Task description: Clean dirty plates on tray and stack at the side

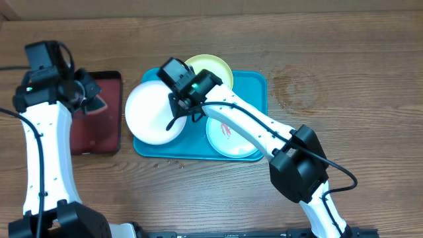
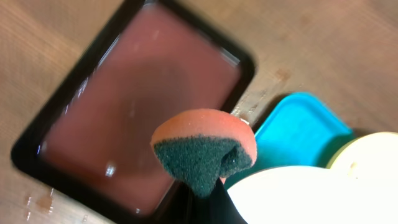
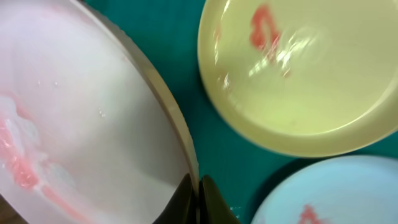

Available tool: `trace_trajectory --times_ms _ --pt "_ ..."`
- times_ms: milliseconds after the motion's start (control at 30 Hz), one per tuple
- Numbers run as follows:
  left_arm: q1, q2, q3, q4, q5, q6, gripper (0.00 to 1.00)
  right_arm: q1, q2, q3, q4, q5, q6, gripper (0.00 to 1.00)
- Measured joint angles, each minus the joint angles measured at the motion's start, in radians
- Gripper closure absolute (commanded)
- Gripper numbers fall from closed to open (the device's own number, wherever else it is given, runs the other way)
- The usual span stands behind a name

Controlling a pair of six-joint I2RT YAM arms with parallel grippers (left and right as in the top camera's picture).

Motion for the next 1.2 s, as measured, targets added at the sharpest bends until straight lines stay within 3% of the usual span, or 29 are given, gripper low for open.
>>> trace_trajectory --times_ms 300,533,967,1100,1200 --pt "0.053 0.035 -0.007 -0.020 0.037 0.000 0.96 0.097 -0.015 0.130 -0.012 0.514 -0.229 0.96" --pt "0.140 0.035 -0.007 -0.024 0.045 0.000 0.96 0.148 -0.016 0.130 0.019 0.767 -0.346 0.96" --pt "0.197 0.035 -0.007 -0.037 0.047 -0.019 0.96 0.194 -0.016 0.130 0.228 0.979 -0.697 0.96" --pt "0.197 0.035 -0.007 -0.038 0.047 -0.026 0.96 0.204 -0.016 0.130 0.226 0.997 -0.732 0.96" --pt "0.197 0.035 -0.007 -0.039 0.047 -0.026 0.96 0.192 -0.017 0.132 0.182 0.866 -0.694 0.96"
